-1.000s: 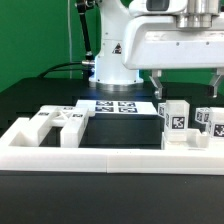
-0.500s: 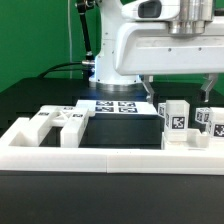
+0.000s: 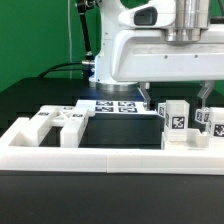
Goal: Assemble chair
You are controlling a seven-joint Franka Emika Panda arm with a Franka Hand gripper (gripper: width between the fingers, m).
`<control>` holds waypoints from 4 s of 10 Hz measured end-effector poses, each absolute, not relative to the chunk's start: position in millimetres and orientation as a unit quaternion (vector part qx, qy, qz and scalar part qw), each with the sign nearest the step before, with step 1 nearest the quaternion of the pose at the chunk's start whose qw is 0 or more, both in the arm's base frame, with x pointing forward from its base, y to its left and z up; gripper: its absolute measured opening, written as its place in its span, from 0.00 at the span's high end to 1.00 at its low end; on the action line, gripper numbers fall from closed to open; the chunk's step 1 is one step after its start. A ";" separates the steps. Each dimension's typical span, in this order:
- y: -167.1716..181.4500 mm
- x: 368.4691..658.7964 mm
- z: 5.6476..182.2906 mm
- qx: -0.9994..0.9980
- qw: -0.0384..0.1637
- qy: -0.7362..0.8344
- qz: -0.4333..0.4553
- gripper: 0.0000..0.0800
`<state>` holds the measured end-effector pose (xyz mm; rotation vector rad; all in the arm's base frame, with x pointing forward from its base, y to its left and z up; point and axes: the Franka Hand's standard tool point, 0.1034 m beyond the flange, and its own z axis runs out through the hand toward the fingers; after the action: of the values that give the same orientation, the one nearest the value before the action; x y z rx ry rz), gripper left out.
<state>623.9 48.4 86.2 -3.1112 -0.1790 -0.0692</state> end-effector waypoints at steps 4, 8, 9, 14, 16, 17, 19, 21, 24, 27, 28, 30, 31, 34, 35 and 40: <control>48.4 624.0 86.1 -0.998 0.013 -0.050 -0.022 0.64; 48.7 623.9 86.0 -0.999 0.015 0.029 -0.021 0.64; 49.0 623.9 85.9 -0.998 0.016 0.059 -0.020 0.64; 60.4 620.6 84.7 -0.949 0.018 0.313 -0.014 0.63; 61.6 621.0 84.1 -0.913 0.019 0.408 -0.013 0.63; 61.2 621.7 84.0 -0.892 0.023 0.451 -0.012 0.63; 60.8 621.8 84.0 -0.867 0.029 0.497 -0.008 0.63; 61.2 622.0 84.1 -0.831 0.033 0.556 -0.004 0.63; 61.8 621.9 84.0 -0.820 0.034 0.571 -0.002 0.56; 63.0 622.0 84.1 -0.851 0.032 0.524 -0.005 0.23; 63.9 623.1 85.1 -0.880 0.032 0.473 -0.009 0.20; 66.2 622.3 83.8 -0.916 0.032 0.400 -0.012 0.19; 65.5 622.6 83.5 -0.932 0.032 0.362 -0.016 0.19; 62.0 623.2 84.0 -0.964 0.030 0.263 -0.020 0.19; 61.2 623.3 84.0 -0.974 0.029 0.222 -0.022 0.19; 60.0 623.1 83.2 -0.998 0.023 0.057 -0.026 0.19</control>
Offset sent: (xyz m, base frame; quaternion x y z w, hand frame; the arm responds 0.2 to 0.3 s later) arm 0.0000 0.0000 0.0000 0.0000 0.0000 0.0000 1.0000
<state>623.1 60.0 83.2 -3.0895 0.1757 -0.0794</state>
